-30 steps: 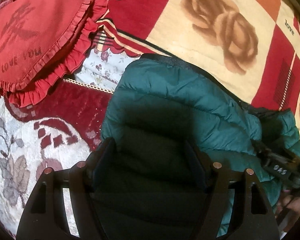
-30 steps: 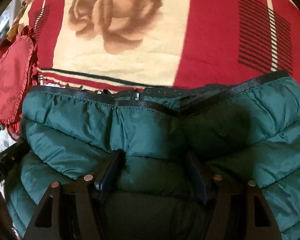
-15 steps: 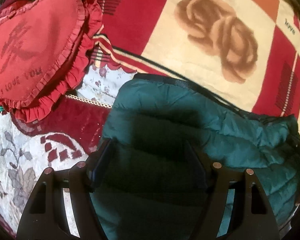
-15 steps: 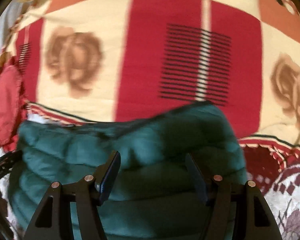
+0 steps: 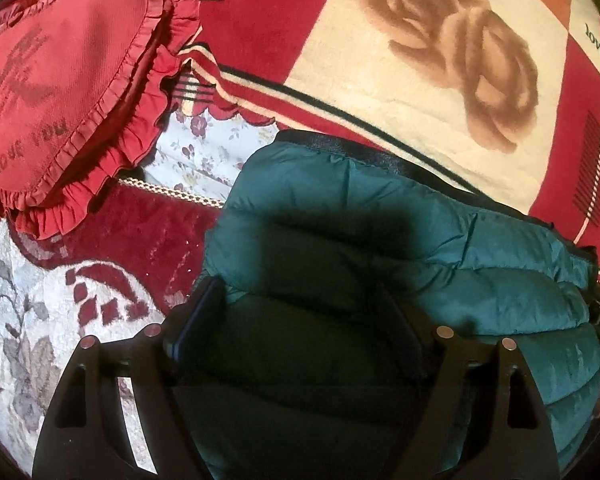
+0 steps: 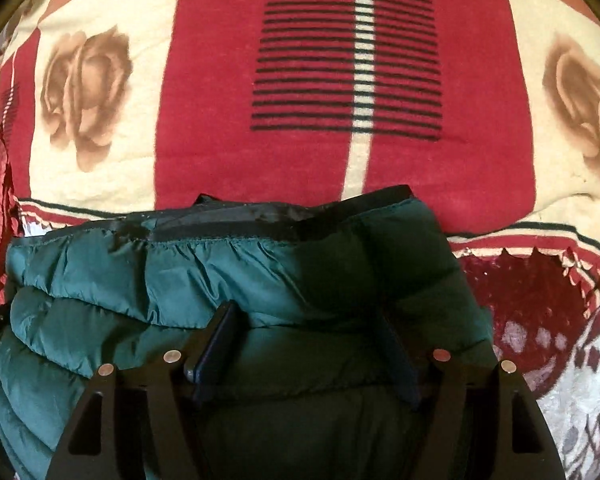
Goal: Fold large clothes
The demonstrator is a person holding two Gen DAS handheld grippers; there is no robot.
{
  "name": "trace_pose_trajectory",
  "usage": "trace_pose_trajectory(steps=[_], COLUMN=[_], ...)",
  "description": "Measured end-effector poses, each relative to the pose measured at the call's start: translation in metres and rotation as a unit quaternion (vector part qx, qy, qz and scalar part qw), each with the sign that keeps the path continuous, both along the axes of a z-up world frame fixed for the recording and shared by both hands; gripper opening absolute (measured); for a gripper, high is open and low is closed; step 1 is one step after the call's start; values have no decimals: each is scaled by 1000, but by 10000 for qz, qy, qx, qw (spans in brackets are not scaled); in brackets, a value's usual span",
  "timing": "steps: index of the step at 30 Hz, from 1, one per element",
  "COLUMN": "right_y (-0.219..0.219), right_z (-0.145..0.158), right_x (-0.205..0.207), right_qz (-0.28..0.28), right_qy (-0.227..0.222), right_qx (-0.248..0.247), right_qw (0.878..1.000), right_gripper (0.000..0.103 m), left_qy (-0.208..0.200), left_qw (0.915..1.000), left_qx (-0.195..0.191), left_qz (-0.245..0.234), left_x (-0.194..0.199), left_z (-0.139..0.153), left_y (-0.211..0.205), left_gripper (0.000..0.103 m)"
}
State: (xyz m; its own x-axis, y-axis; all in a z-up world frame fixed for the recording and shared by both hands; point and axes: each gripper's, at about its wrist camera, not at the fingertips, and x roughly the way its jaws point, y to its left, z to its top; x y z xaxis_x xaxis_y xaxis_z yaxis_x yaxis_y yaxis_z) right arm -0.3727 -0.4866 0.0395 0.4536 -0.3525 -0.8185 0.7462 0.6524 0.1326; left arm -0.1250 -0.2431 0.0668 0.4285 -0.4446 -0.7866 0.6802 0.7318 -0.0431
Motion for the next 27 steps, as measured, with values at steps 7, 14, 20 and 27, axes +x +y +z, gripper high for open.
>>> trace_pose_trajectory(steps=[7, 14, 20, 27], right_y=[41, 110, 134, 133], right_z=[56, 73, 41, 15], right_x=[-19, 13, 38, 46], right_qz=[383, 1224, 1342, 1246], right_qy=[-897, -854, -539, -380], right_qx=[116, 68, 29, -18], right_qw=[9952, 9888, 9895, 9915], right_gripper=[69, 69, 70, 82], left_qy=[88, 103, 162, 187], left_qw=[9999, 9997, 9998, 9997], left_qx=[-91, -198, -126, -138], left_qz=[70, 18, -47, -63], left_x=[-7, -23, -26, -22], left_z=[15, 27, 23, 8], left_y=[20, 33, 37, 36], left_gripper=[81, 81, 81, 82])
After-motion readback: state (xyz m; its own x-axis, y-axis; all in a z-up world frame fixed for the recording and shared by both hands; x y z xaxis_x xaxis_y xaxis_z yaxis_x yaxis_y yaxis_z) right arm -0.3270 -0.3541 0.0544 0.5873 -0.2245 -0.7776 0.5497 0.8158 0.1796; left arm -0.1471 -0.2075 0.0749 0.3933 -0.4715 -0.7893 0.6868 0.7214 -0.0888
